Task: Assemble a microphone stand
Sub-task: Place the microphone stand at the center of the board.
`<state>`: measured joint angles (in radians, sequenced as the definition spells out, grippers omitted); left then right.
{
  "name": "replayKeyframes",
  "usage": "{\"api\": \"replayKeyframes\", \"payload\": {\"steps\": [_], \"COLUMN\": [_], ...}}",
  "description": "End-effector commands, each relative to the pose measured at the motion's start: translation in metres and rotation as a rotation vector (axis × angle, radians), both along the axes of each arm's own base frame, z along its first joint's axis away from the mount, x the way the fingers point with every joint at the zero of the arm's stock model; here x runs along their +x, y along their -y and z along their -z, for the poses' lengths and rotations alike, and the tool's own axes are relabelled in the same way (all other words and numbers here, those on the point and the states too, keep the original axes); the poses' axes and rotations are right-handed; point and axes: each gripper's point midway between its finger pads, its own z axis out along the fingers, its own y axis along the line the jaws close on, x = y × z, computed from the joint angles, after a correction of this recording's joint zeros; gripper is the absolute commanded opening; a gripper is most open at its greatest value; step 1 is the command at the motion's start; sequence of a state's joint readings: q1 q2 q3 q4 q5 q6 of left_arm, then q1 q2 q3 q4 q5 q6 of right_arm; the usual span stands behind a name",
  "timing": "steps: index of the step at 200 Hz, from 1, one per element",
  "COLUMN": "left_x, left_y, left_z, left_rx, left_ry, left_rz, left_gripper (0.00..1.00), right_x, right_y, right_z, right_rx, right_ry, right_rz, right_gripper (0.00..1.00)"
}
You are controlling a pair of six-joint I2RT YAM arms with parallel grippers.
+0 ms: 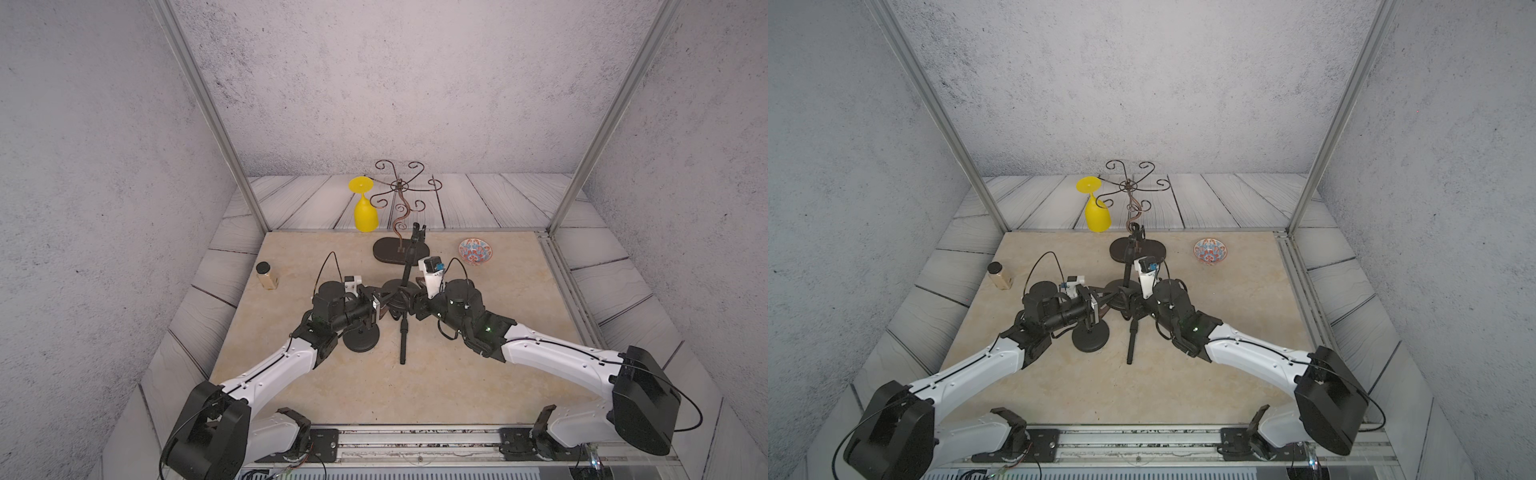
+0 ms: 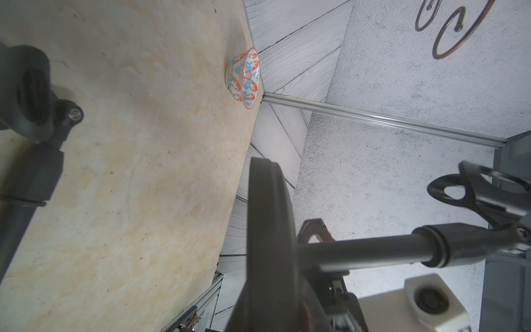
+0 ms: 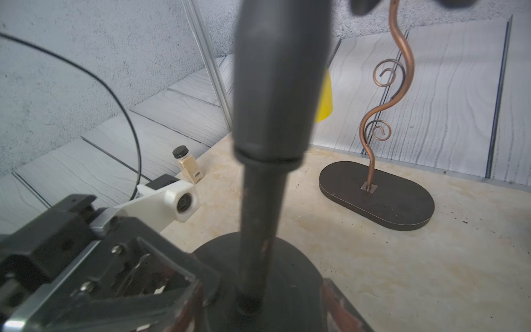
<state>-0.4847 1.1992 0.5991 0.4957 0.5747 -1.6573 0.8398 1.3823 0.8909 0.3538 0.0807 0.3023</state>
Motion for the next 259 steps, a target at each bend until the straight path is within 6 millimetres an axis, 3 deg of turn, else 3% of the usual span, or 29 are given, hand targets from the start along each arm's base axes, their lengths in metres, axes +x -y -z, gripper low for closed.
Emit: {"api": "replayKeyframes", "payload": {"steps": [1, 59, 99, 108, 117, 137, 153, 173, 191, 228, 259], "left_x": [-0.002, -0.001, -0.001, -0.002, -0.003, -0.010, -0.017, -0.024, -0.027, -0.034, -0.036], "left_y": [0.005, 0.007, 0.010, 0.010, 0.010, 0.005, -0.004, -0.020, -0.029, -0.027, -0.020], "left_z": [-0.033, -0.031, -0.028, -0.024, -0.019, 0.002, 0.020, 0.037, 0.038, 0.032, 0.030], "left_rx": [-0.058, -0.051, -0.045, -0.037, -0.019, 0.043, 0.123, 0.260, 0.331, 0.438, 0.510], "left_ry": [0.119, 0.117, 0.108, 0.101, 0.092, 0.061, 0.049, 0.054, 0.085, 0.145, 0.197], "left_rz": [0.030, 0.038, 0.059, 0.063, 0.067, 0.071, 0.062, 0.033, 0.019, 0.105, 0.139], "left_gripper": [0.00, 0.00, 0.00, 0.17, 0.32, 0.55, 0.64, 0.68, 0.68, 0.68, 0.67], "right_x": [0.003, 0.016, 0.019, 0.020, 0.020, 0.019, 0.017, 0.011, 0.004, -0.007, -0.012], "right_y": [-0.008, -0.014, -0.018, -0.015, -0.010, 0.004, 0.018, 0.029, 0.036, 0.047, 0.053], "right_z": [-0.033, -0.043, -0.033, -0.031, -0.028, -0.019, -0.006, 0.018, 0.041, 0.079, 0.095], "right_rx": [0.078, 0.104, 0.098, 0.093, 0.085, 0.054, 0.018, -0.019, -0.044, -0.069, -0.055], "right_ry": [0.106, 0.142, 0.122, 0.122, 0.123, 0.131, 0.127, 0.106, 0.097, 0.110, 0.137], "right_rz": [-0.096, -0.137, -0.153, -0.145, -0.126, -0.080, -0.048, -0.030, -0.033, -0.036, -0.033], "right_gripper": [0.61, 0.40, 0.11, 0.08, 0.07, 0.04, 0.03, 0.03, 0.03, 0.03, 0.03]}}
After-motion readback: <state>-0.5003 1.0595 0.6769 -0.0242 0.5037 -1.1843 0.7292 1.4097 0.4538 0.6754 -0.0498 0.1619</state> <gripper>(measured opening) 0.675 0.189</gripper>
